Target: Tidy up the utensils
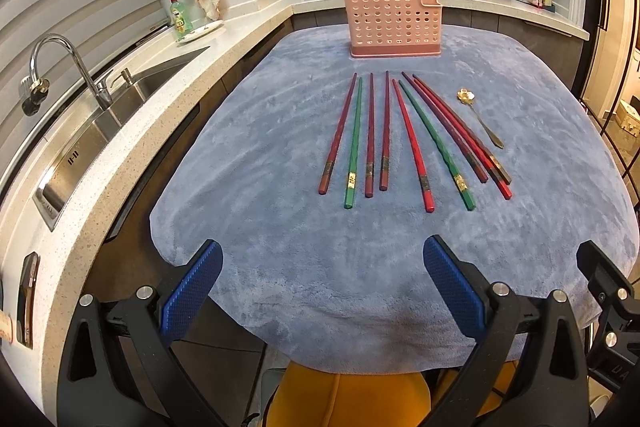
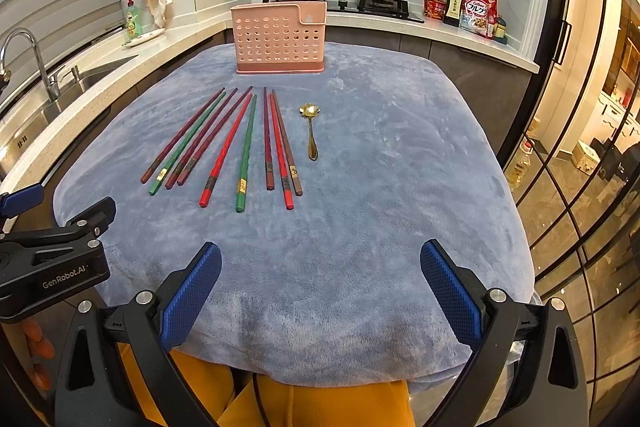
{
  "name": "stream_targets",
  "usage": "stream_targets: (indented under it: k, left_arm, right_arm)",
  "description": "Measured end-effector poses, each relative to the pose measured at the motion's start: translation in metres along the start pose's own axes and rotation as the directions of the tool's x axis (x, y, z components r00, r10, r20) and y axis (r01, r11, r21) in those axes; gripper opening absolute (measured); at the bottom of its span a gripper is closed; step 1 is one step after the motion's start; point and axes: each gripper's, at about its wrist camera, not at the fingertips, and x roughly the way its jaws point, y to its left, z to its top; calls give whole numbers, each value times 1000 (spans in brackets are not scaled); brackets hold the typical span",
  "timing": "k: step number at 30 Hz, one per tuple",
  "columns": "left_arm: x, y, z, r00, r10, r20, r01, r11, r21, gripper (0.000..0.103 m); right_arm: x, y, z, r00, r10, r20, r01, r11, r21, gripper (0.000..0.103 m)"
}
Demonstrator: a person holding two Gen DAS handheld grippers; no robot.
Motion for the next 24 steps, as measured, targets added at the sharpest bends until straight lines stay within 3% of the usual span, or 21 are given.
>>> stream_targets:
  k: [24]
  left_arm:
    - [3,-2,-2,1000,8,-8,-8,1000,1,96]
  right_arm:
    - [0,0,-1,1000,-1,1,1,1000,0,96]
